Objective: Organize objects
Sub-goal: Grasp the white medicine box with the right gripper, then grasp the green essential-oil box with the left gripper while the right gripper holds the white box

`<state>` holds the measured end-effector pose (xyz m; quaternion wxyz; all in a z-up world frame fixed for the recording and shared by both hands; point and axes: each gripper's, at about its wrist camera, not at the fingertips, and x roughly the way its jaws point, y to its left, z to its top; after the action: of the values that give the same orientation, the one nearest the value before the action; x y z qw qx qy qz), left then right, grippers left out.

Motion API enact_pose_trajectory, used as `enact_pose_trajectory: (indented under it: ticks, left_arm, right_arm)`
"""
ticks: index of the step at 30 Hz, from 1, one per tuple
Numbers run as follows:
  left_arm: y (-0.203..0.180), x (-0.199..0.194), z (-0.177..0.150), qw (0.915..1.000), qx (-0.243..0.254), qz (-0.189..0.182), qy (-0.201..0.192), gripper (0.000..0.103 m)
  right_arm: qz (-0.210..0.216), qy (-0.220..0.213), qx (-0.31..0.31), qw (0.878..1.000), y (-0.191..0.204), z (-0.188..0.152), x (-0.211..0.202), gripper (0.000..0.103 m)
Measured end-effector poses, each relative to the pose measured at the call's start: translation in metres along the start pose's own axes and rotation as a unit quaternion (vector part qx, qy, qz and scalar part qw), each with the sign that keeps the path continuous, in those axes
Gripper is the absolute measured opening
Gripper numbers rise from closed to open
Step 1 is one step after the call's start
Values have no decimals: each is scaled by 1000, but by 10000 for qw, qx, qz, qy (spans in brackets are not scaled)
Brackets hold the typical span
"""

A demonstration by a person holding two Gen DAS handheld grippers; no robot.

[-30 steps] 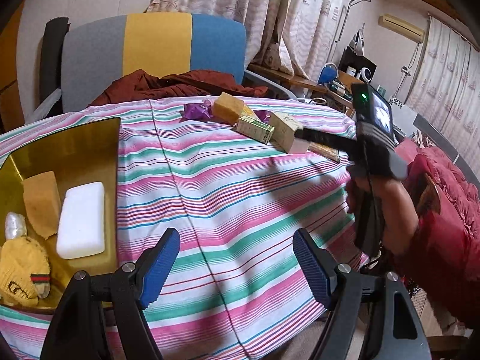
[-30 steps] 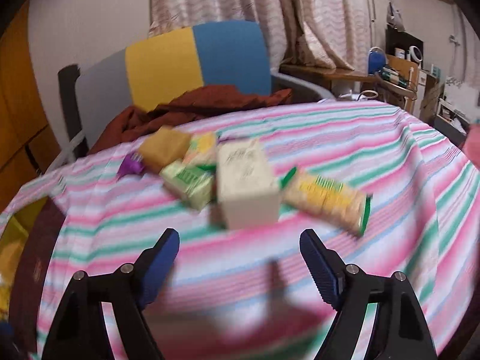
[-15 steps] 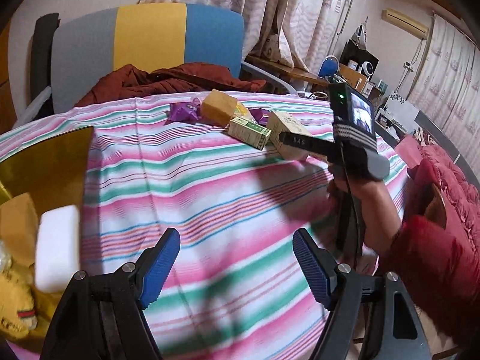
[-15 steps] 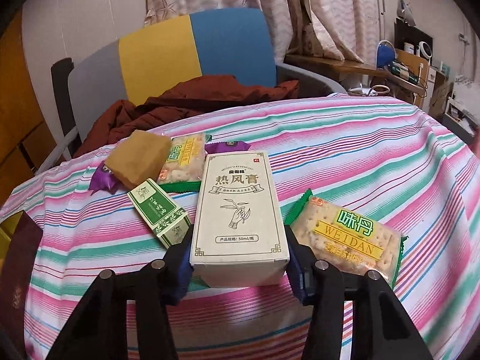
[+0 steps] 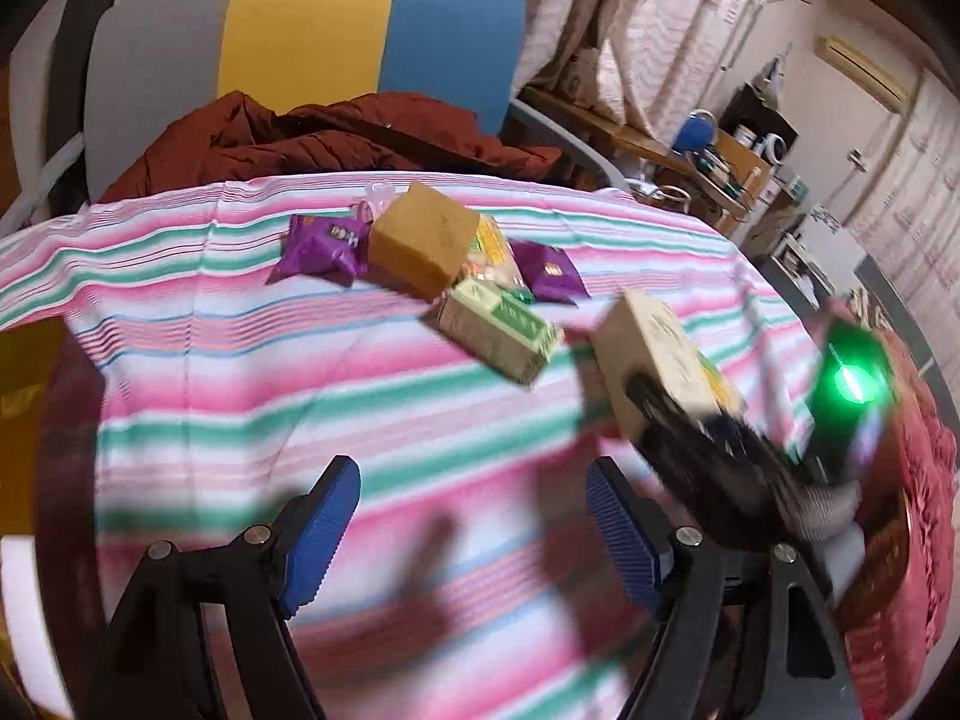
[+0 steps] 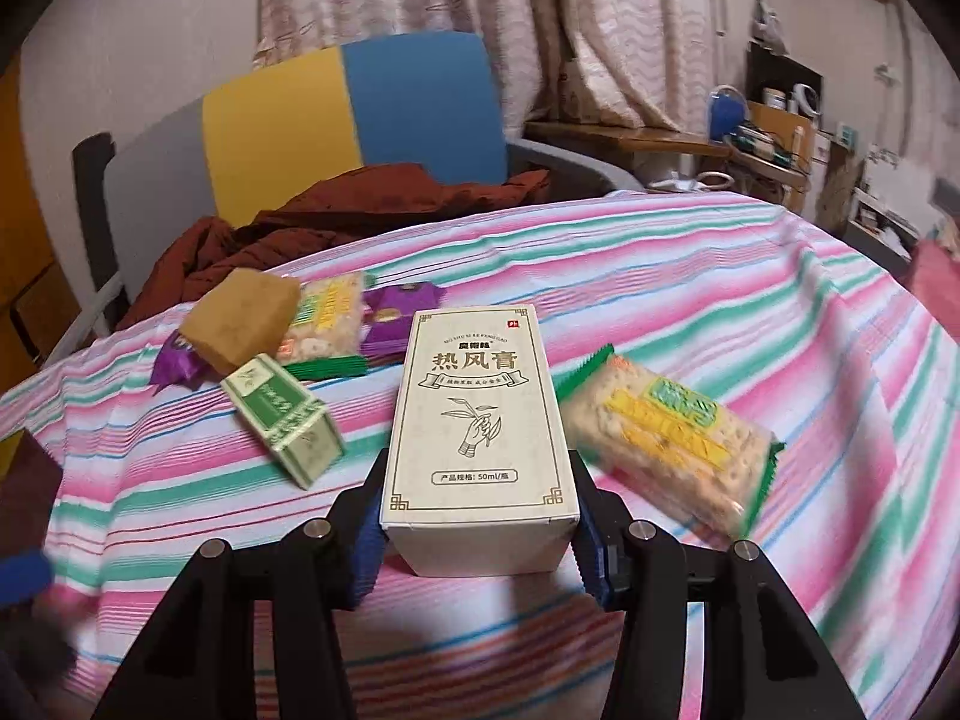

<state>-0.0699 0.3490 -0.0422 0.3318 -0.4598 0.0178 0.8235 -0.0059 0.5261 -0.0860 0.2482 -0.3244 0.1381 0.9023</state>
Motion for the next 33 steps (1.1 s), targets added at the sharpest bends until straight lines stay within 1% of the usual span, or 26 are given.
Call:
enact_pose_trajectory:
  ticks: [2,5,11,13,17,19,21,24,26,29,32,33]
  left_arm:
    - [-2,14,14,9999,-153,23,34,79]
    - [-9,39,38,9989,-415,17,195,79]
    - [-17,81,65,9958,-776,152,458,79]
    - [-20,91,71,9951,-797,269,529,79]
    - [-21,107,71,9945,-592,442,736,78]
    - [-17,104,66,9958,-495,407,649,78]
    - [-12,95,61,9968,-345,480,537,78]
    - [-5,80,52,9967,-109,747,310,78]
    - [1,72,47,9966,-117,795,172,78]
    - [6,69,45,9959,-90,903,-1,78]
    - [1,75,46,9938,135,1100,-63,77]
    - [-1,77,46,9918,290,1237,-116,71]
  right_arm:
    - [-83,-55,160,9998,-7,-1,-1,53]
    - [-96,-117,262,9995,-11,-2,-2,53]
    - [-72,-198,328,9992,-13,-3,-1,53]
    - [-53,-203,369,9991,-16,-3,-1,53]
    - [-18,-52,498,9987,-20,-4,7,53]
    - [35,-52,574,9983,-24,-5,7,53]
    - [52,-66,601,9982,-25,-6,7,53]
    - [53,-79,592,9982,-24,-6,6,53]
    - [78,-89,612,9981,-25,-7,6,53]
    - [88,-96,594,9981,-24,-6,6,53]
    - [79,-102,573,9983,-22,-7,5,53]
    - [80,-104,569,9983,-22,-7,5,53]
